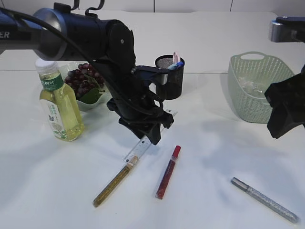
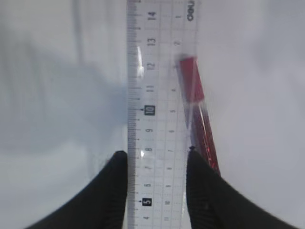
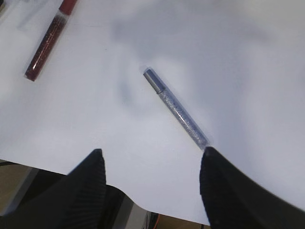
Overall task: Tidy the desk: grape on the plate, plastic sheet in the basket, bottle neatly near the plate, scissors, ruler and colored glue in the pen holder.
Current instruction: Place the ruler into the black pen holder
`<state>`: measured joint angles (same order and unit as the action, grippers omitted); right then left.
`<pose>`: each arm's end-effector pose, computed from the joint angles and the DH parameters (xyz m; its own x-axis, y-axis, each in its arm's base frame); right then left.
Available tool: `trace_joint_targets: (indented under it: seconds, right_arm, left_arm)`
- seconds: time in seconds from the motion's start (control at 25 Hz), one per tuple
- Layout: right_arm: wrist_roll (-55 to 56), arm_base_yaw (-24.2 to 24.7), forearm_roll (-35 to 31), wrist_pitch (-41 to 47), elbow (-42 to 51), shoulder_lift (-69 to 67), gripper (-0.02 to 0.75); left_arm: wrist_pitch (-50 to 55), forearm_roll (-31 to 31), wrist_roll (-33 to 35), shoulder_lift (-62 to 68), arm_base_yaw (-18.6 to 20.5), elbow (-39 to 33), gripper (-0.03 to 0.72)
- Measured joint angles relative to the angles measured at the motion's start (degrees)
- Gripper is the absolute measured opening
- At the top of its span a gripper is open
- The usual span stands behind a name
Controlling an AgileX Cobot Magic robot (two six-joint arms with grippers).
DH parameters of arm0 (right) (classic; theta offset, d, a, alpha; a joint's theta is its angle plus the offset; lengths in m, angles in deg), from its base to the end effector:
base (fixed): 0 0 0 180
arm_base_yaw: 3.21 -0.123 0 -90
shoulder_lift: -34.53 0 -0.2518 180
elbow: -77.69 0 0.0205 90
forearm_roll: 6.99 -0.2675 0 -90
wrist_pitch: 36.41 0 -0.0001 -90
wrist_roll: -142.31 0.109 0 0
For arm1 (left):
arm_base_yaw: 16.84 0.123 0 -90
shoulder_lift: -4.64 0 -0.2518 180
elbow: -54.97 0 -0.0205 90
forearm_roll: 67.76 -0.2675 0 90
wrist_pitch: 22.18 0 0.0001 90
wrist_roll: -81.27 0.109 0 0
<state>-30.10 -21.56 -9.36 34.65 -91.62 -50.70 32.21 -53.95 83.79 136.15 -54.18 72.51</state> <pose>0.2566 0.0896 0.2606 -0.9618 -0.1660 -0.2176 -0.1851 0.9802 0.0705 0.3390 -0.2853 0.1172 -0.8342 0.5155 -0.1958 0.5491 0.8090 -0.2097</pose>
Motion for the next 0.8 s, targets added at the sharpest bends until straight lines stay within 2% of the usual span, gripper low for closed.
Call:
trace_joint_targets:
  seconds: [0.28,0.6,0.8]
  right_arm:
    - [0.0,0.0,0.0,0.0,0.0,0.0,0.491]
    - [0.0,0.0,0.0,0.0,0.0,0.0,0.490]
    - [0.0,0.0,0.0,0.0,0.0,0.0,0.491]
  left_arm:
    - [-8.3,0.4,-0.6,-1.6,0.4,0.0,0.274]
    - [-9.1,0.4,-1.5,-4.6,0.4,-0.1,0.274]
    - [-14.9,0.2,-1.9,-7.8,0.4,-5.1,0.276]
